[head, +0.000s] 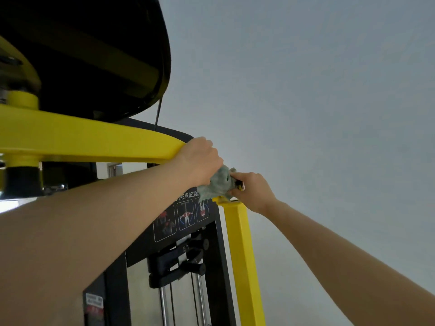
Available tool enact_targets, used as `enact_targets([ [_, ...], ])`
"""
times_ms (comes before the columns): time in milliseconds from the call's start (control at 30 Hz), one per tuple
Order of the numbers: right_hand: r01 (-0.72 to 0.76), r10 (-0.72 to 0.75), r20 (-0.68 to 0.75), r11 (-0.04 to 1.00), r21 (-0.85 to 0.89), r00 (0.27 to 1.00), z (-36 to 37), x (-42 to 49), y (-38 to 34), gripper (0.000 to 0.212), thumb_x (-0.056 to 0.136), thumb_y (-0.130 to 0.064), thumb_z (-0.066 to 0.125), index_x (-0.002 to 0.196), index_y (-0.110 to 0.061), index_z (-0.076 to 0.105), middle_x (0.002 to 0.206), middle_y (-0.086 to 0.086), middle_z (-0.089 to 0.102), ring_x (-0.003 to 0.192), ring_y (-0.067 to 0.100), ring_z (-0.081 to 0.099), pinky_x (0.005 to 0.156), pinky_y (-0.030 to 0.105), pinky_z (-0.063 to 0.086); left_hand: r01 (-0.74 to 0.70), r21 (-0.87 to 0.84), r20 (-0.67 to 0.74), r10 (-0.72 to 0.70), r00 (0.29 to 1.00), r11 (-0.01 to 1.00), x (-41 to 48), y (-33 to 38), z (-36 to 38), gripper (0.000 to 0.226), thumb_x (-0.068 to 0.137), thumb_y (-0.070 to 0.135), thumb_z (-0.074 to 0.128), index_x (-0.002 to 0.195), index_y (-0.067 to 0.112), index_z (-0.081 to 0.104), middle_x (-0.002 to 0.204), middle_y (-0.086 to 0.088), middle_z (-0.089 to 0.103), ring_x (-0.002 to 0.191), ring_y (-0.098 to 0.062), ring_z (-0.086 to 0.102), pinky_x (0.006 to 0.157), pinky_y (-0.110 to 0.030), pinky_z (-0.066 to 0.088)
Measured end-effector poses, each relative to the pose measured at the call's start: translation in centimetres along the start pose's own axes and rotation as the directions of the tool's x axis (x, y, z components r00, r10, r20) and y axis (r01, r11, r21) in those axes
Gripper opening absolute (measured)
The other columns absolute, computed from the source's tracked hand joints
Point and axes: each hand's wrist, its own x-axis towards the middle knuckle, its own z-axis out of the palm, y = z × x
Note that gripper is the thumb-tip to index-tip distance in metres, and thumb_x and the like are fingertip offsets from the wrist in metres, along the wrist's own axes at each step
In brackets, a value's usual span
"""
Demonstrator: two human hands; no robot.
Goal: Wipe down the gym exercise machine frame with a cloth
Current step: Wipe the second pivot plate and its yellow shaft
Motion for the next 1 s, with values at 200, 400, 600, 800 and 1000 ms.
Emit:
enact_targets([
  [200, 0.095, -0.091, -0.060, 0.994, 0.059, 0.994, 0.1, 0.1, 1.7, 0.010, 0.088, -0.015, 0.070, 0.083, -0.024, 0.070, 0.060, -0.007, 0.054, 0.049, 0.013, 0.039, 0.057, 0.036, 0.045, 0.021, -0.078, 0.031, -0.019, 0.999, 0.997, 2.5, 2.3, 0.8, 0.029, 0.099, 0.044, 0.052, 0.108, 0.019, 0.064, 0.112, -0.001, 0.068, 0.109, -0.022, 0.056, 0.089, -0.037, 0.041],
  [400, 0.142, -0.143, 0.002, 0.986, 0.087, 0.990, -1.2, 1.1, 2.7, 0.021, 0.085, -0.015, 0.072, 0.069, -0.026, 0.064, 0.057, -0.011, 0.056, 0.051, 0.015, 0.045, 0.057, 0.027, 0.041, 0.023, -0.091, 0.053, -0.018, 0.998, 0.996, 3.1, 2.6, 1.0, 0.031, 0.099, 0.049, 0.048, 0.105, 0.022, 0.063, 0.106, 0.002, 0.069, 0.104, -0.020, 0.057, 0.087, -0.036, 0.037],
  [600, 0.092, -0.118, 0.122, 0.976, 0.195, 0.986, -2.5, 0.4, 1.1, 0.028, 0.076, -0.031, 0.081, 0.102, -0.022, 0.074, 0.080, -0.005, 0.069, 0.069, 0.017, 0.058, 0.069, 0.033, 0.049, 0.056, -0.059, 0.094, -0.050, 0.994, 0.997, 1.1, -0.3, -0.7, 0.044, 0.088, 0.059, 0.062, 0.112, 0.022, 0.064, 0.111, 0.001, 0.068, 0.107, -0.020, 0.060, 0.086, -0.035, 0.035],
  [800, -0.014, -0.032, 0.138, 0.947, 0.322, 0.990, -2.6, -0.1, -0.8, 0.044, 0.084, -0.039, 0.078, 0.123, -0.021, 0.068, 0.106, -0.007, 0.071, 0.098, 0.013, 0.065, 0.090, 0.030, 0.051, 0.129, -0.046, 0.131, -0.122, 0.984, 0.991, -1.5, -3.3, -2.3, 0.045, 0.084, 0.063, 0.064, 0.106, 0.024, 0.062, 0.103, 0.003, 0.066, 0.102, -0.019, 0.061, 0.077, -0.033, 0.031],
  [1000, -0.011, -0.028, 0.097, 0.923, 0.384, 0.995, -1.8, 1.8, -4.4, 0.049, 0.082, -0.030, 0.081, 0.127, -0.019, 0.066, 0.111, -0.004, 0.071, 0.104, 0.013, 0.063, 0.094, 0.030, 0.050, 0.148, 0.072, 0.068, -0.153, 0.986, 0.986, -4.8, -4.7, -2.8, 0.029, 0.092, 0.052, 0.060, 0.100, 0.024, 0.060, 0.097, 0.004, 0.064, 0.101, -0.019, 0.055, 0.080, -0.034, 0.033],
])
